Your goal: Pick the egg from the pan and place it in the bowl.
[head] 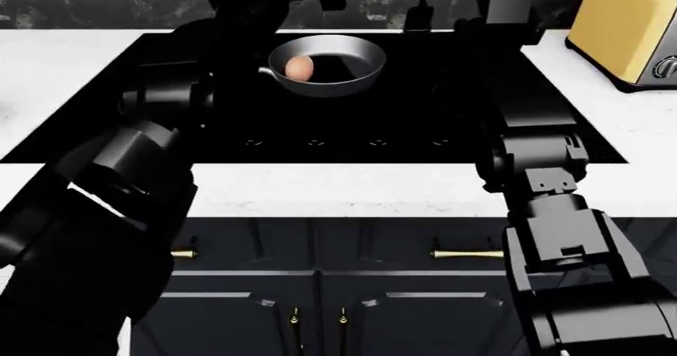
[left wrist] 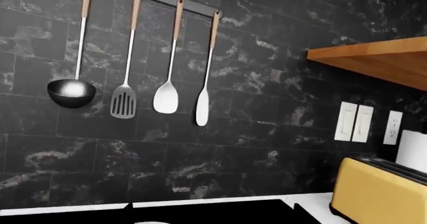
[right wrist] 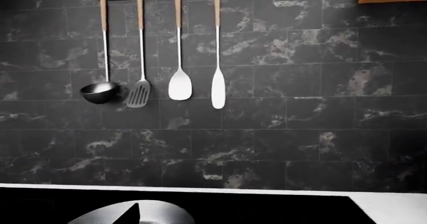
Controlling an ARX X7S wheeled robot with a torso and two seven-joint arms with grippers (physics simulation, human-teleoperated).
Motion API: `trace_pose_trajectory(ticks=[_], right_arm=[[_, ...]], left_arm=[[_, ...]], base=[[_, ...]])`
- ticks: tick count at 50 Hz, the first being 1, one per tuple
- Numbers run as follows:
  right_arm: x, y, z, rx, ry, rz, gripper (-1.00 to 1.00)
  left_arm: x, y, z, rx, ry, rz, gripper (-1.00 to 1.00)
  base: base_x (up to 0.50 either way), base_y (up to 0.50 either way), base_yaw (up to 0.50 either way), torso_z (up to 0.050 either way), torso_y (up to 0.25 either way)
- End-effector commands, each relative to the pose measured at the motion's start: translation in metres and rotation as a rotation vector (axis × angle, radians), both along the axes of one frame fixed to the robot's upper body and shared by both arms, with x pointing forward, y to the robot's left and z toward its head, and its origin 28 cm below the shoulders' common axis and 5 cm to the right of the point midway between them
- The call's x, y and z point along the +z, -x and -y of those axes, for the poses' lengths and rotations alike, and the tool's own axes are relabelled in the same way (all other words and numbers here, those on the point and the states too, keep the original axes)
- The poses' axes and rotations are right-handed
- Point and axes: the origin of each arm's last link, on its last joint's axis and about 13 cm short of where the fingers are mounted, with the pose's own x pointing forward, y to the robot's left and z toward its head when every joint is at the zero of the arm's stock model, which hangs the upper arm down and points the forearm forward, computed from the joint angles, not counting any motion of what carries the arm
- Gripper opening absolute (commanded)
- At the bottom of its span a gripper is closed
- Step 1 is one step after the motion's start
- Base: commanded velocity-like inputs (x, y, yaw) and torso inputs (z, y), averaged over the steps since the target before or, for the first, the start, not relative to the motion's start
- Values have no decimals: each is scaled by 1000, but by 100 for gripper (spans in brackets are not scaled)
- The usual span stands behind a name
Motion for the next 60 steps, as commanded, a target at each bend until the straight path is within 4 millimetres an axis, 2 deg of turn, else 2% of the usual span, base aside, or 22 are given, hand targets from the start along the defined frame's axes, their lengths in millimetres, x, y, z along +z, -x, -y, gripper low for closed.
trace_pose_trajectory(ticks=[1, 5, 12, 16, 35, 60], right_arm=[[1, -1, -2, 26, -4, -11, 100], [7, 4, -4, 34, -6, 2, 100], [16, 24, -7, 38, 5, 26, 100], [21, 30, -9, 39, 11, 40, 100], [15, 25, -4, 7, 32, -3, 100], [9, 21, -2, -8, 23, -18, 100]], left_arm=[[-1, 6, -1, -6, -4, -49, 100], [-1, 26, -7, 32, -11, -37, 100], [-1, 58, -18, 100, -53, 4, 100], [-1, 67, -21, 117, -23, 13, 100], [-5, 42, -28, 186, 26, 20, 100], [-9, 32, -27, 179, 21, 1, 100]], base=[[0, 0, 0, 0, 0], [0, 0, 0, 0, 0], [0, 0, 0, 0, 0], [0, 0, 0, 0, 0], [80, 0, 0, 0, 0], [96, 0, 0, 0, 0]])
